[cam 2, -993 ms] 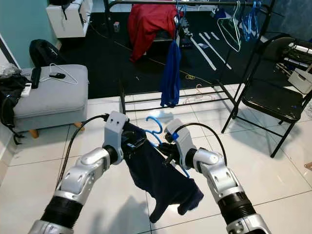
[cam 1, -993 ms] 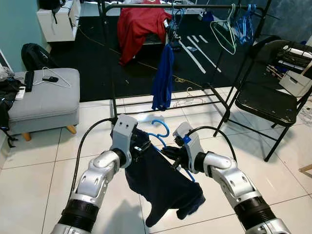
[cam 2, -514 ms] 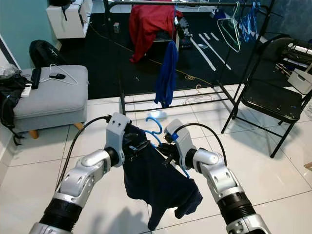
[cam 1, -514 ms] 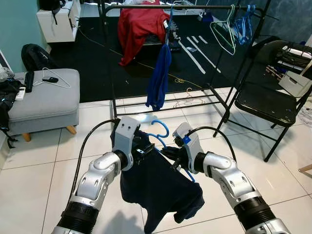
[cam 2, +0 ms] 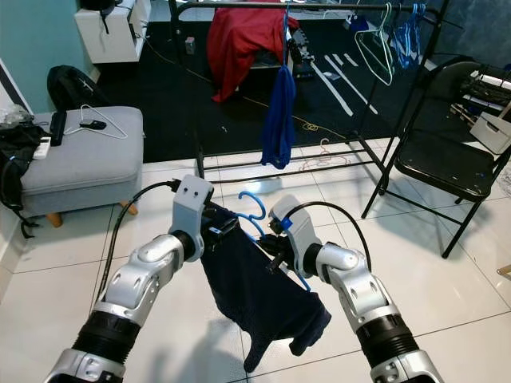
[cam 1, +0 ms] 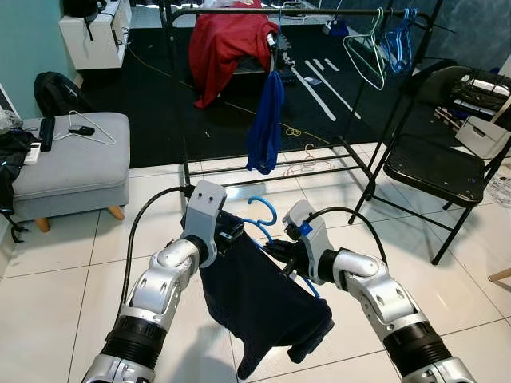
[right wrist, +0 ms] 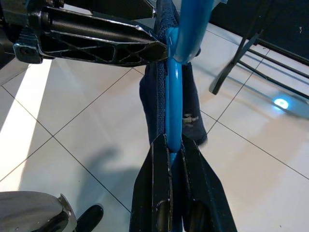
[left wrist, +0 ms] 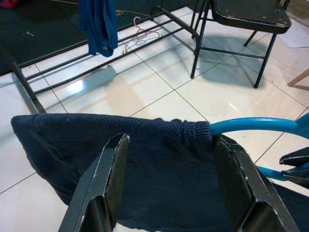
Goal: Hang hanger
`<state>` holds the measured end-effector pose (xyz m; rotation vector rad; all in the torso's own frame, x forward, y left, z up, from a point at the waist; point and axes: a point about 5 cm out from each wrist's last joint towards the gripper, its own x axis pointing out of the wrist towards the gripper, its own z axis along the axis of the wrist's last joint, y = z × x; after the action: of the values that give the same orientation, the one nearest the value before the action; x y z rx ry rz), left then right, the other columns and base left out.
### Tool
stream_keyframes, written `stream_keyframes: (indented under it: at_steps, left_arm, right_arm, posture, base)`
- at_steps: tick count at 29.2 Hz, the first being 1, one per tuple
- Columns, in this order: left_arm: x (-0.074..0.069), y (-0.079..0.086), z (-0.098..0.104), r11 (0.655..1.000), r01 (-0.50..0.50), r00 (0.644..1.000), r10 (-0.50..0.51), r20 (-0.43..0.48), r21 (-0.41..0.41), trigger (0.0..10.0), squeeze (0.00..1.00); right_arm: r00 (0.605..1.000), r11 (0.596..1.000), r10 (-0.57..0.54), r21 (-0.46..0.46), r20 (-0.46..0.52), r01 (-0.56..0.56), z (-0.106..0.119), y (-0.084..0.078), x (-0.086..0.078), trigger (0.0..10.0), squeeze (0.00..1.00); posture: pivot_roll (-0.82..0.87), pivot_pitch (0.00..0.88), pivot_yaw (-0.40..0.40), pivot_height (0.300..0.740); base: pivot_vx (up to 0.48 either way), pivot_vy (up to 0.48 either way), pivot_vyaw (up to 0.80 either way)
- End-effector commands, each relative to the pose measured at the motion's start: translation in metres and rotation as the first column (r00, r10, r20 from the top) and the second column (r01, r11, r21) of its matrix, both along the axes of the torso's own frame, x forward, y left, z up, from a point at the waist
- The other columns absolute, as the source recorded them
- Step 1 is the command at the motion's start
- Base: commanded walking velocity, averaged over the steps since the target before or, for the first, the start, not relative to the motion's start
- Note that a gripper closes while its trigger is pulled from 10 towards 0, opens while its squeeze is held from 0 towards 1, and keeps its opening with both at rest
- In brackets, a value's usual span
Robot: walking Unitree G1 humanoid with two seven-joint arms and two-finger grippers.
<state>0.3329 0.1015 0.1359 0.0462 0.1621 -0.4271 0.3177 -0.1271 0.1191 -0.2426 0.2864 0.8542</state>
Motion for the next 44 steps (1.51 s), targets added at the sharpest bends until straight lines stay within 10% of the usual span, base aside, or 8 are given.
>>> stream_keyframes:
  at_steps: [1,15,16,18,29,32,36,44]
  left_arm:
    - [-0.0009,-0.0002,-0.0059,1.0,-0.003,1.0,0.003,-0.027,0.001,10.0,0.0]
    - [-0.0009,0.0011,-0.0099,1.0,-0.005,0.999,0.005,-0.046,0.008,9.2,0.0]
    - [-0.0012,0.0008,-0.0109,1.0,0.0,0.999,0.001,-0.052,0.012,4.1,0.0]
    - [-0.0023,0.0009,-0.0126,1.0,0.011,0.998,-0.009,-0.061,0.023,10.0,0.0]
    - [-0.003,0.0015,-0.0147,0.999,0.018,0.997,-0.016,-0.073,0.031,10.0,0.0]
    - [-0.002,0.0023,-0.0136,0.999,0.015,0.998,-0.013,-0.068,0.029,4.7,0.0]
    - [-0.0014,0.0039,-0.0132,0.999,0.012,0.998,-0.01,-0.067,0.036,10.0,0.0]
    - [-0.0013,0.0081,-0.0147,0.999,0.008,0.997,-0.004,-0.072,0.049,10.0,0.0]
  right_arm:
    - [1.0,1.0,0.001,0.004,0.005,-0.001,0.0017,0.0001,-0.0001,10.0,0.0]
    - [1.0,1.0,-0.003,0.005,0.004,0.003,0.0018,-0.0004,0.0011,10.0,0.0]
    - [1.0,1.0,-0.003,0.005,0.004,0.003,0.0019,-0.0006,0.0014,10.0,0.0]
    - [1.0,1.0,-0.003,0.005,0.004,0.003,0.0019,-0.0006,0.0014,10.0,0.0]
    - [1.0,1.0,-0.004,0.005,0.007,0.004,0.0021,-0.0005,0.0015,10.0,0.0]
    - [1.0,1.0,-0.005,0.004,0.007,0.005,0.0024,-0.0007,0.0016,10.0,0.0]
    - [1.0,1.0,-0.005,0.004,0.007,0.005,0.0026,-0.001,0.0016,10.0,0.0]
    - [1.0,1.0,-0.004,0.004,0.006,0.004,0.0025,-0.0008,0.0014,10.0,0.0]
  posture:
    - [-0.06,0.072,-0.039,0.74]
    - [-0.06,0.077,-0.04,0.74]
    - [-0.06,0.079,-0.041,0.74]
    - [-0.06,0.078,-0.041,0.74]
    - [-0.06,0.078,-0.04,0.74]
    - [-0.06,0.078,-0.04,0.74]
    - [-0.06,0.08,-0.041,0.74]
    - [-0.06,0.08,-0.041,0.74]
  base:
    - [0.0,0.0,0.0]
    - [0.0,0.0,0.0]
    - [0.0,0.0,0.0]
    - [0.0,0.0,0.0]
    - [0.0,0.0,0.0]
    - [0.0,0.0,0.0]
    - [0.0,0.0,0.0]
    - [0.0,0.0,0.0]
